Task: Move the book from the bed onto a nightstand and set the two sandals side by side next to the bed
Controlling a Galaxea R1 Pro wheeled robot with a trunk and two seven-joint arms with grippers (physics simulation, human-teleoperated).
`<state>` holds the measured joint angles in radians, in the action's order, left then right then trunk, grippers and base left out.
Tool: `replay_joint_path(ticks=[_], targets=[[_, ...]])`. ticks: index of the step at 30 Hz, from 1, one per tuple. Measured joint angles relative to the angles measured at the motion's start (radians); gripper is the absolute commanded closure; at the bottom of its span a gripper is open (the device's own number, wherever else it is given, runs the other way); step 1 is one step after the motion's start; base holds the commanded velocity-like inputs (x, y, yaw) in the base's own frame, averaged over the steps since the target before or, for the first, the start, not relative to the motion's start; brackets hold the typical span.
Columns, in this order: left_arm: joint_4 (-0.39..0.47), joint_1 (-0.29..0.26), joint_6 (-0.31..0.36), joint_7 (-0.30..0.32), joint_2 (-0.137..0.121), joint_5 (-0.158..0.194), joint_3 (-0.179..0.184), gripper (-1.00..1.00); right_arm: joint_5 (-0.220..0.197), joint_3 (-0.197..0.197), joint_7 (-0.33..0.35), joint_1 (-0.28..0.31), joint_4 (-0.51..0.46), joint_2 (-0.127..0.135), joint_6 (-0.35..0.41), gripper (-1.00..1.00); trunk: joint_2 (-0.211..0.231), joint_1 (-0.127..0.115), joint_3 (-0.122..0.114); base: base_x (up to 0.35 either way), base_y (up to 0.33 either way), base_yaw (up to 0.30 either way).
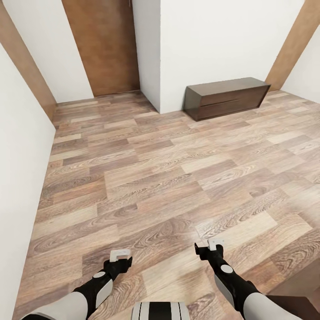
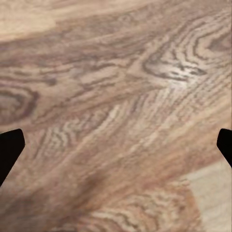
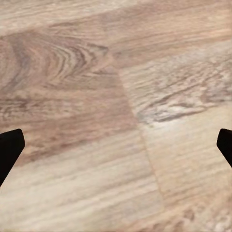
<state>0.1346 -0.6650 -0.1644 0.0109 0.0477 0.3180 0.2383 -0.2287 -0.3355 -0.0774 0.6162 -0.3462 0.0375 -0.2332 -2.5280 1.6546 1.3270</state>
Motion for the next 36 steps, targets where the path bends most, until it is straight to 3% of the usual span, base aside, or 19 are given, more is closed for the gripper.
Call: replay_joint_path(ticks=[2, 36], targets=[[0.000, 0.000, -0.002, 0.003, -0.003, 0.001, 0.000, -1.00, 0.000, 0.000, 0.000, 0.000, 0.000, 0.000, 0.000, -1.00, 0.000, 0.000, 0.000, 0.002, 0.001, -0.002], [0.000, 0.000, -0.003, -0.004, -0.009, -0.011, 0.007, -1.00, 0.001, 0.000, 0.005, 0.000, -0.001, 0.000, 0.000, -1.00, 0.008, -0.015, -0.132, 0.000, 0.000, 0.000]])
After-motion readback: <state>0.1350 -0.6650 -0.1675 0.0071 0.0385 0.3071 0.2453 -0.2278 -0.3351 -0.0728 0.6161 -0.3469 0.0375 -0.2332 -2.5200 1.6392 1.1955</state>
